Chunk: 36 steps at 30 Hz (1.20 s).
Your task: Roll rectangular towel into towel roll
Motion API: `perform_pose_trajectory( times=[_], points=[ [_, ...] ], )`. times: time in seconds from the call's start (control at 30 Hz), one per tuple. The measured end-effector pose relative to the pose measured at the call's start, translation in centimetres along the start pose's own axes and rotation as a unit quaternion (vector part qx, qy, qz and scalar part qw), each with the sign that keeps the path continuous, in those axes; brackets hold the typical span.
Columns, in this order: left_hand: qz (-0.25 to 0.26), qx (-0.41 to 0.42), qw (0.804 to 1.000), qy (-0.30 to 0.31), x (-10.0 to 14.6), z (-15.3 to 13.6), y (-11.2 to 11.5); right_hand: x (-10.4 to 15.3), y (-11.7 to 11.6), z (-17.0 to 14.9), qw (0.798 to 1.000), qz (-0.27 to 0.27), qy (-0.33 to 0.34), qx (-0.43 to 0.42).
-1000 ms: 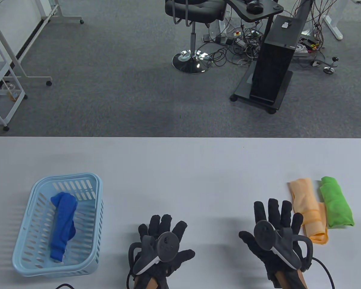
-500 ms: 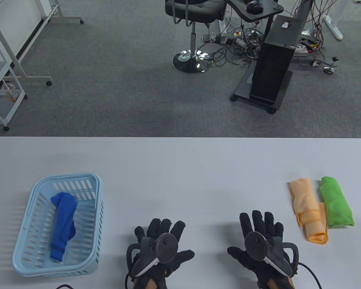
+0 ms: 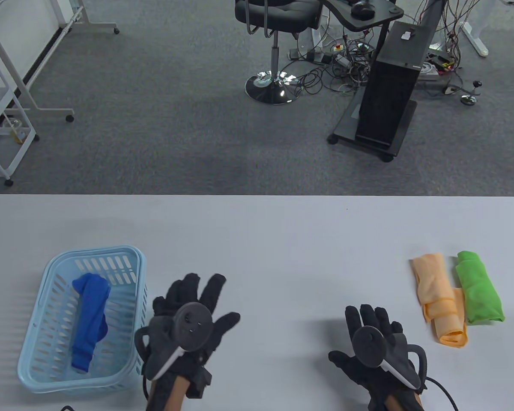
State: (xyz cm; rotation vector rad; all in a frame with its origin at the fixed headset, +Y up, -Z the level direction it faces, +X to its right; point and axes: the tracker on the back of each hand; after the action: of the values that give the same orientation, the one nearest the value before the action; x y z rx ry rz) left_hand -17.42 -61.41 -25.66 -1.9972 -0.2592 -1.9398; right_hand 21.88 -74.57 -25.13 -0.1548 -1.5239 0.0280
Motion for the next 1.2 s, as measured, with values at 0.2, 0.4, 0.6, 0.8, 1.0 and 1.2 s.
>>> perform_pose_trajectory(
  times=[0.2,0.4,0.6,0.8,1.0,1.2],
  points=[
    [-0.008,-0.098,0.991,-0.093,-4.5,-4.9,-5.5,-0.2,-0.3,-0.2,1.000,0.016,-0.007,0.008],
    [-0.110,-0.112,0.967,-0.200,-7.1,-10.8,-4.3,-0.5,-0.5,-0.2,1.000,0.019,-0.009,0.009],
    [-0.188,-0.142,0.931,-0.278,-8.1,-15.5,0.3,-0.7,-0.9,-0.4,0.999,0.035,-0.013,0.023],
    [-0.281,-0.114,0.891,-0.339,-8.2,-19.1,4.0,-0.8,-1.0,-0.4,0.998,0.051,-0.018,0.027],
    [-0.314,-0.094,0.870,-0.368,-7.9,-20.6,5.4,-0.8,-0.9,-0.6,0.998,0.055,-0.022,0.026],
    [-0.281,-0.060,0.886,-0.365,-7.9,-19.2,2.5,-0.9,-0.9,-0.7,0.998,0.057,-0.024,0.022]
  ],
)
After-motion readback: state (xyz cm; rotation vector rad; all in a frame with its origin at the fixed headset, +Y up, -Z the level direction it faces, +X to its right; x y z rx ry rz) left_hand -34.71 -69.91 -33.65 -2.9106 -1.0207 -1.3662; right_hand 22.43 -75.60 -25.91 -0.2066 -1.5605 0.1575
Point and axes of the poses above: the tracker on the back of each hand, its own z axis roughly to the thumb side, its own x axis roughly from the fingertips to the wrist, y = z × x, and after that the axes turned 4 degrees about x, right-handed
